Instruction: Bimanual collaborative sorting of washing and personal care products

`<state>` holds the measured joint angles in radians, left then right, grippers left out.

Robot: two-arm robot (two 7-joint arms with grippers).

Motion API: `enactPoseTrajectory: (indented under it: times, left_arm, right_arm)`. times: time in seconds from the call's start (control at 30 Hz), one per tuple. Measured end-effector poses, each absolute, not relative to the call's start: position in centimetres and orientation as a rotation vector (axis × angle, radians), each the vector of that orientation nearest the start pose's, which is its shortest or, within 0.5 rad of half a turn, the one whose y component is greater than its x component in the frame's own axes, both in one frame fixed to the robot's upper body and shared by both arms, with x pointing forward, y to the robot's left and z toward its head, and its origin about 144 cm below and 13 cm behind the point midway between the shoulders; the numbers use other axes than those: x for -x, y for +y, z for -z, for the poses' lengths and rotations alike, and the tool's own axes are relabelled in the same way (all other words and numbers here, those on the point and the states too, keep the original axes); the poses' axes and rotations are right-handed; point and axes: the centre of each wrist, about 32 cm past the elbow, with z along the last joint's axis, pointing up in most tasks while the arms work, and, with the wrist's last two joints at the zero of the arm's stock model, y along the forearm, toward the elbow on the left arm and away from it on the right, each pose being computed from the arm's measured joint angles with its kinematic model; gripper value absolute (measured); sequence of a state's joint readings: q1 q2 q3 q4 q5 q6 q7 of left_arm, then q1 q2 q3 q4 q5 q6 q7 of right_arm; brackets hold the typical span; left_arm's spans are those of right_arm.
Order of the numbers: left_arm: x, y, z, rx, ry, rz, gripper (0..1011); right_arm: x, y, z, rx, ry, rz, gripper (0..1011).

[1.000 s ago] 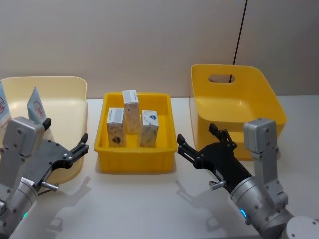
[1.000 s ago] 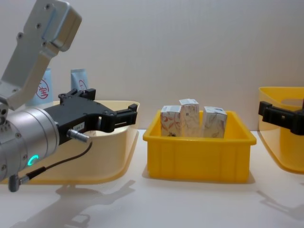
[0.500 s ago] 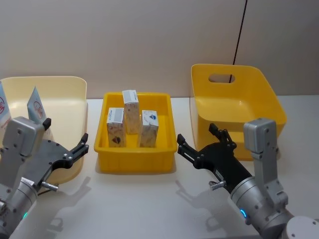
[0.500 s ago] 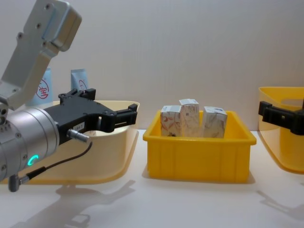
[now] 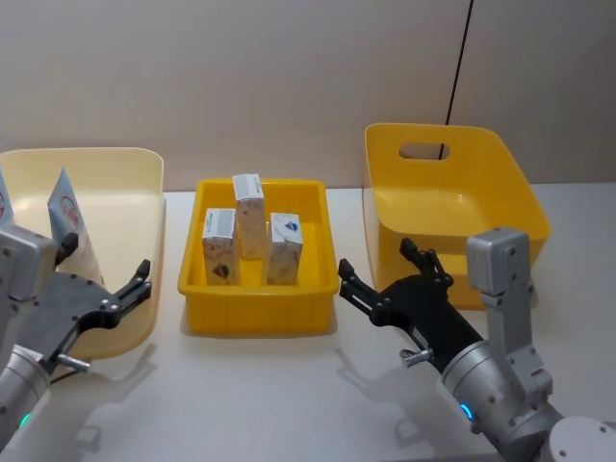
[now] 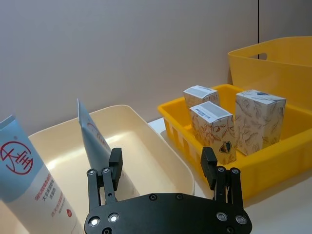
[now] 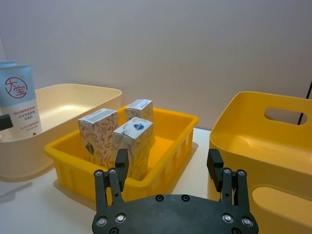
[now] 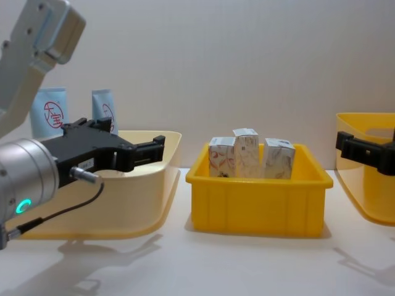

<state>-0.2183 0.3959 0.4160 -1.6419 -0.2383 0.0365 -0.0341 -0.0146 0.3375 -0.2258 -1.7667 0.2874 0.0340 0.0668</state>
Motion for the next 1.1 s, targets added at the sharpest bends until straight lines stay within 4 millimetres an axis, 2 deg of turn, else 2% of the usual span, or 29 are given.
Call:
enactPoseTrajectory:
  times: [0.6, 1.1]
  left_arm:
    - [-47.5, 21.8, -120.7, -0.055, -0.146, -1.18, 1003]
    - [-48.5, 21.5, -122.1, -0.003, -0.065, -1.244, 1003]
  right_arm:
    - [-44.3, -23.7, -118.9, -0.026, -0.075, 1.23, 1001]
    - [-44.3, -23.7, -118.9, -0.026, -0.075, 1.229, 1001]
